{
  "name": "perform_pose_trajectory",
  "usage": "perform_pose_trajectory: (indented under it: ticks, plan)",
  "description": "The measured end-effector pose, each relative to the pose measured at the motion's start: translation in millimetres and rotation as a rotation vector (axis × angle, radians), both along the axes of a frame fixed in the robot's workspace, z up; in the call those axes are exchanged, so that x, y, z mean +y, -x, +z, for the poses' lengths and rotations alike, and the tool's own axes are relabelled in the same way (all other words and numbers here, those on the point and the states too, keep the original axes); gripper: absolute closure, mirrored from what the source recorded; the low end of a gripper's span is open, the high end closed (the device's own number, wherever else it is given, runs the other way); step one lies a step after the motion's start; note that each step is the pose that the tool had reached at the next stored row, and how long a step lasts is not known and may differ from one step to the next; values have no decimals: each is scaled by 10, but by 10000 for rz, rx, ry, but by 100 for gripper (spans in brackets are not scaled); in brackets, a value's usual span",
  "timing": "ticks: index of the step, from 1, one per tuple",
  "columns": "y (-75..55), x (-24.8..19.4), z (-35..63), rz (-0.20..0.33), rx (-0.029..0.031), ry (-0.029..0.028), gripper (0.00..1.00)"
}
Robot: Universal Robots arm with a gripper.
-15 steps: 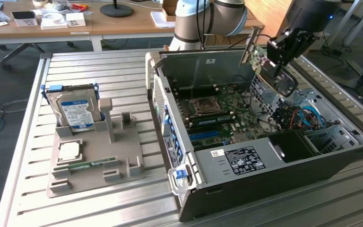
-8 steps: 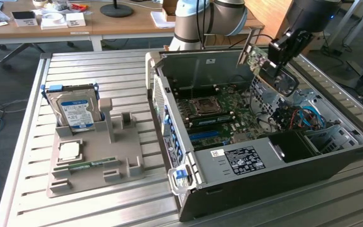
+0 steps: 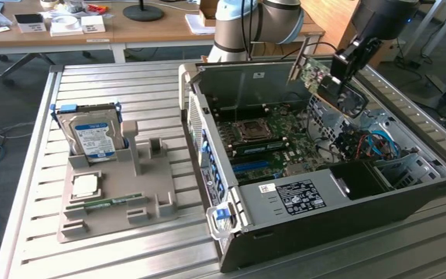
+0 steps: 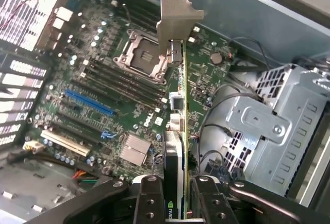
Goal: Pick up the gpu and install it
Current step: 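Insert the gpu into the slot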
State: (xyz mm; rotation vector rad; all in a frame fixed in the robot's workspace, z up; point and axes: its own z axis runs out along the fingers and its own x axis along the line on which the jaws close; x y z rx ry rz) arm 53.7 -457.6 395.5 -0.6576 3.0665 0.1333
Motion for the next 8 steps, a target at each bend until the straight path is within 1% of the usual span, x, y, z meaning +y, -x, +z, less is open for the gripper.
perform_pose_trajectory:
  ticks: [8]
  plan:
    - [4, 0, 0, 780, 0, -1, 73]
